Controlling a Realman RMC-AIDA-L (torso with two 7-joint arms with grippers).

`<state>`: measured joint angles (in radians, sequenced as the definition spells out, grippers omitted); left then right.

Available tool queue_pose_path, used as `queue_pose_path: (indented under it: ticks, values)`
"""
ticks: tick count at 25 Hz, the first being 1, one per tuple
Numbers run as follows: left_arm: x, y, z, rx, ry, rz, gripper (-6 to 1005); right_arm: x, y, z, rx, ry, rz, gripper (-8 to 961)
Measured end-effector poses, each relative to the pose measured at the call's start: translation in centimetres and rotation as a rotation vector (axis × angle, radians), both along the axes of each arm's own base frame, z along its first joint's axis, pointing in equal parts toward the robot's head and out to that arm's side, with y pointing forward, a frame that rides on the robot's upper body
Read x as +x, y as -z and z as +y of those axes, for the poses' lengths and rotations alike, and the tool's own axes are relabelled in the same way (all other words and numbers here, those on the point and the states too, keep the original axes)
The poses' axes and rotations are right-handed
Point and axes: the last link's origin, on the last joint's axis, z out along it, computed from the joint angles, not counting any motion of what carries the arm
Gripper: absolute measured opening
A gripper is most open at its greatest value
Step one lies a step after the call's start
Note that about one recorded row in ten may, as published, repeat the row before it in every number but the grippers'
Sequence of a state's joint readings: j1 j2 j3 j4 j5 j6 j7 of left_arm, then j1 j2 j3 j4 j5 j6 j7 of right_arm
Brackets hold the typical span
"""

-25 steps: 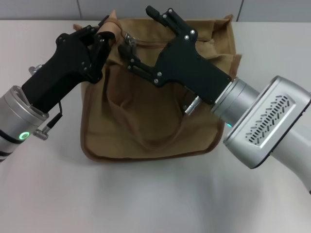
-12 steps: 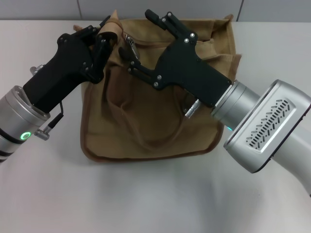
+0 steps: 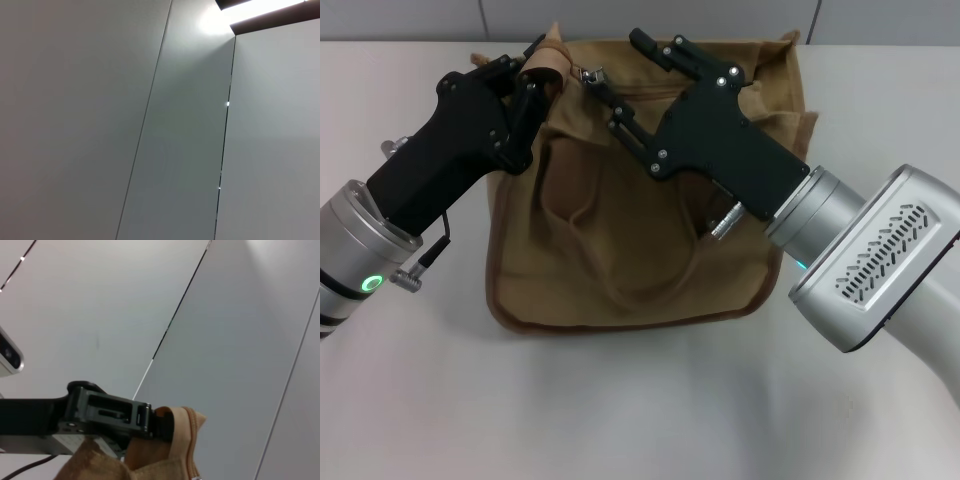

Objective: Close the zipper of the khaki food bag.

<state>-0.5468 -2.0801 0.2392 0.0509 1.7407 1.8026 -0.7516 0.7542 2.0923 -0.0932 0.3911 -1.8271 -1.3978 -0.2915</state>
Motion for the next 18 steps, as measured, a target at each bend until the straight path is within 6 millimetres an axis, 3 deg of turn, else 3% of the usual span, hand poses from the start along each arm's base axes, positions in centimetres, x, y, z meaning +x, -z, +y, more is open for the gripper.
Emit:
queue_pose_path:
  ticks: [6,18]
  values:
    - [-0.01,0.01,-0.04,-0.001,0.000,-0.001,20,-0.01,0.12,-0.11,-0.006,-0.005,-0.006,498]
    - [-0.04,0.04,-0.09,-0.002,-0.002,-0.003,20,-0.19,0.18,-0.09,-0.009,-0.013,-0.008,470]
